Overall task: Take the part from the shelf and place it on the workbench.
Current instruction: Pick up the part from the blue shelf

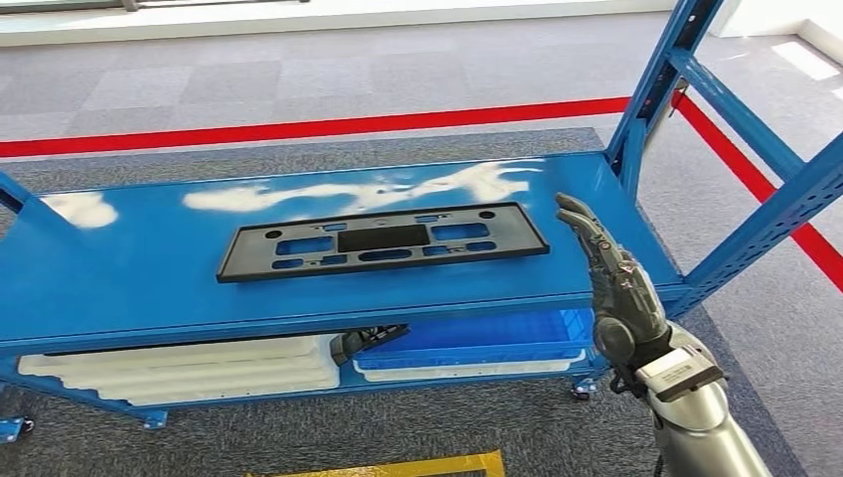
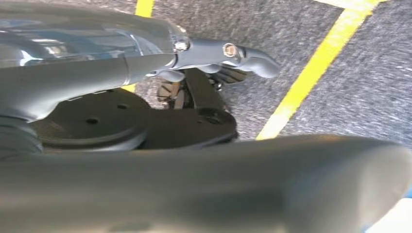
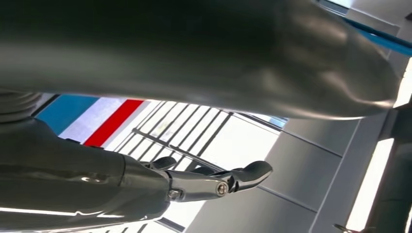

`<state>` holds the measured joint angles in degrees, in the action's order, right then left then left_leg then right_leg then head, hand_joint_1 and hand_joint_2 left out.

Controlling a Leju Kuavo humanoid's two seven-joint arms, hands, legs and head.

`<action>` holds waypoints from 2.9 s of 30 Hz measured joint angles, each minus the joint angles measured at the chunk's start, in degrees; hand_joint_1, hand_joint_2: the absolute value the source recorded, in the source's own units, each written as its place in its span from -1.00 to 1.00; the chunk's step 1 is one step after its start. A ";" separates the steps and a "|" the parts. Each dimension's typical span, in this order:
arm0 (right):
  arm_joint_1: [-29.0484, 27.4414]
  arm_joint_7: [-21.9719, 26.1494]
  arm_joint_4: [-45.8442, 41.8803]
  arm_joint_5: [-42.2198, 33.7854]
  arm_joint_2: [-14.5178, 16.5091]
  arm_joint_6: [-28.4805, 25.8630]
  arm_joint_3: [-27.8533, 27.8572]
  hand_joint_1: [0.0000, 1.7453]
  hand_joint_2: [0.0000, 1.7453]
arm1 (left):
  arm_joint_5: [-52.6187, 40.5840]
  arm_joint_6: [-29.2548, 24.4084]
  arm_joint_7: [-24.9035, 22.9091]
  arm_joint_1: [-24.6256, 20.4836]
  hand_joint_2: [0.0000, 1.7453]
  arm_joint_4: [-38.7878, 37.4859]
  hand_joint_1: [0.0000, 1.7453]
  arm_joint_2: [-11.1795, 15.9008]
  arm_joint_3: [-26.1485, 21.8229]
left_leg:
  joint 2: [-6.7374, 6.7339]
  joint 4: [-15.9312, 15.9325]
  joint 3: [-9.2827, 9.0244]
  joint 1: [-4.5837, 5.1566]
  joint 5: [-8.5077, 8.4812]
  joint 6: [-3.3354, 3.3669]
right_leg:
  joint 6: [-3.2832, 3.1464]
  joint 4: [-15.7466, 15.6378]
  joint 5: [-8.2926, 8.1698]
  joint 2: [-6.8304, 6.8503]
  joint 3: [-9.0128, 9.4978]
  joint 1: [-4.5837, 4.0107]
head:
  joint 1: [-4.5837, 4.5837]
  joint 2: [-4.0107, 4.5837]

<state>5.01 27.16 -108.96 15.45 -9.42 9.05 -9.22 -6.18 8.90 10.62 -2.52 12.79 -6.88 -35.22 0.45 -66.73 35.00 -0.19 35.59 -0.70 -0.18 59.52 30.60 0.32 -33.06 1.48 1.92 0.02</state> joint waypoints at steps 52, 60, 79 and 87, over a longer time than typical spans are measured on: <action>-2.62 0.05 -1.44 0.76 0.39 -0.42 1.05 -1.00 -0.50 | -1.95 0.00 0.25 0.22 -1.00 0.00 -1.00 0.22 -1.08 | -0.13 7.58 -3.21 -0.35 -4.86 2.53 | 4.42 6.70 1.56 -0.22 -2.77 0.93 | 0.02 0.00; -2.16 -1.89 -1.23 2.06 0.39 -0.30 0.98 -1.00 0.00 | -1.99 0.00 0.20 0.04 -1.00 0.00 -1.00 0.27 -1.51 | 0.02 6.86 -3.27 0.18 -3.82 1.59 | 2.95 1.30 0.43 -0.33 -0.86 1.00 | 0.15 0.00; 1.31 -8.24 5.34 11.11 -2.12 -1.48 -4.06 -1.00 1.00 | -3.37 0.54 0.17 -0.09 -1.00 0.00 -1.00 -0.22 -1.74 | 0.02 7.02 -3.36 0.14 -3.76 1.13 | 2.71 1.17 0.58 -0.32 -0.59 0.84 | 0.14 0.00; 3.72 -11.33 11.18 19.01 -2.90 -4.21 -9.00 -1.00 1.00 | -4.38 0.70 0.11 -0.17 -1.00 0.00 -1.00 -0.34 -1.74 | 0.02 7.01 -3.37 0.12 -3.75 1.13 | 2.71 1.16 0.58 -0.32 -0.59 0.83 | 0.14 0.00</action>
<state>8.73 15.82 -97.77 34.46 -12.31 4.84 -18.23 -10.56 9.60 10.73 -2.69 12.79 -7.23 -36.96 0.47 -59.72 31.63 -0.07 31.84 0.43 2.53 60.68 31.18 0.00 -33.66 2.31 2.05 0.02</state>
